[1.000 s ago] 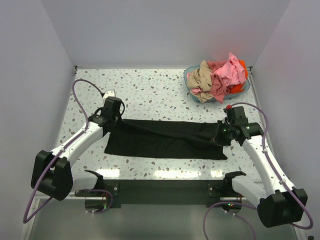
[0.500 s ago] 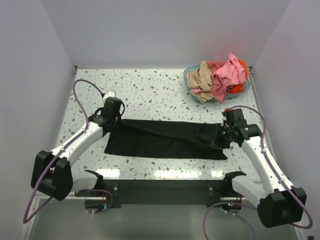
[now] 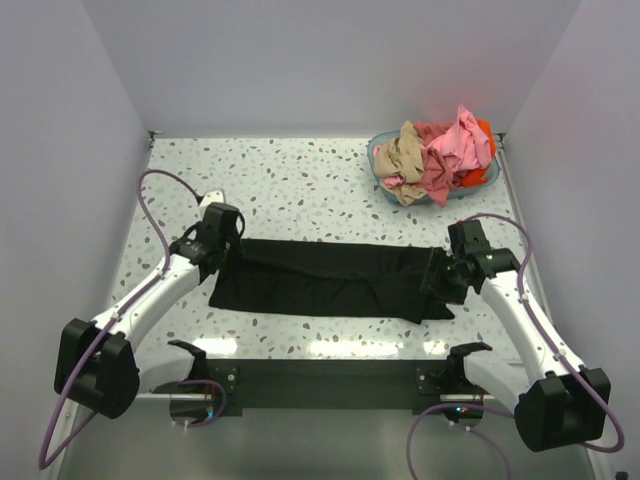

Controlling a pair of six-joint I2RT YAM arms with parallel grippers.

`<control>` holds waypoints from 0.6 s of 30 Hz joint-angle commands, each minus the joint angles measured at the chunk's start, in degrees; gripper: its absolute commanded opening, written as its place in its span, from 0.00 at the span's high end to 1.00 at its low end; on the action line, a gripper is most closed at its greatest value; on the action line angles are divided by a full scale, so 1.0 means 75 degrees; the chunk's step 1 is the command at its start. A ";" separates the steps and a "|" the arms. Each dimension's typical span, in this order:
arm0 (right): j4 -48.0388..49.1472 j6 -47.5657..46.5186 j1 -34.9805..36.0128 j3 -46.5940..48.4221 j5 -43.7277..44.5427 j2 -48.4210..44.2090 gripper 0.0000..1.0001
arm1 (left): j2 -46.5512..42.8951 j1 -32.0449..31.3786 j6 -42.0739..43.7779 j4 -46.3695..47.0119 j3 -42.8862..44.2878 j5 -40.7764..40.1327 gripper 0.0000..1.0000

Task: Fold and stack the t-shirts
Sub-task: Fold the tshirt

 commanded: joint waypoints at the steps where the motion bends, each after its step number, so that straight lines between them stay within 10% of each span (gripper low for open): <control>1: -0.0201 -0.0001 0.0028 0.0269 0.0321 -0.0154 0.36 | -0.0651 -0.0010 -0.0390 -0.0324 -0.0163 -0.0154 0.46; 5: 0.0183 -0.0013 0.0017 0.0504 0.0404 -0.0026 0.23 | -0.0783 -0.0010 -0.0285 -0.0232 0.0093 -0.0319 0.22; 18: 0.2306 0.0304 -0.0147 0.0281 0.0438 0.2212 0.36 | 0.0670 -0.0022 -0.0167 0.1257 0.0118 0.0946 0.10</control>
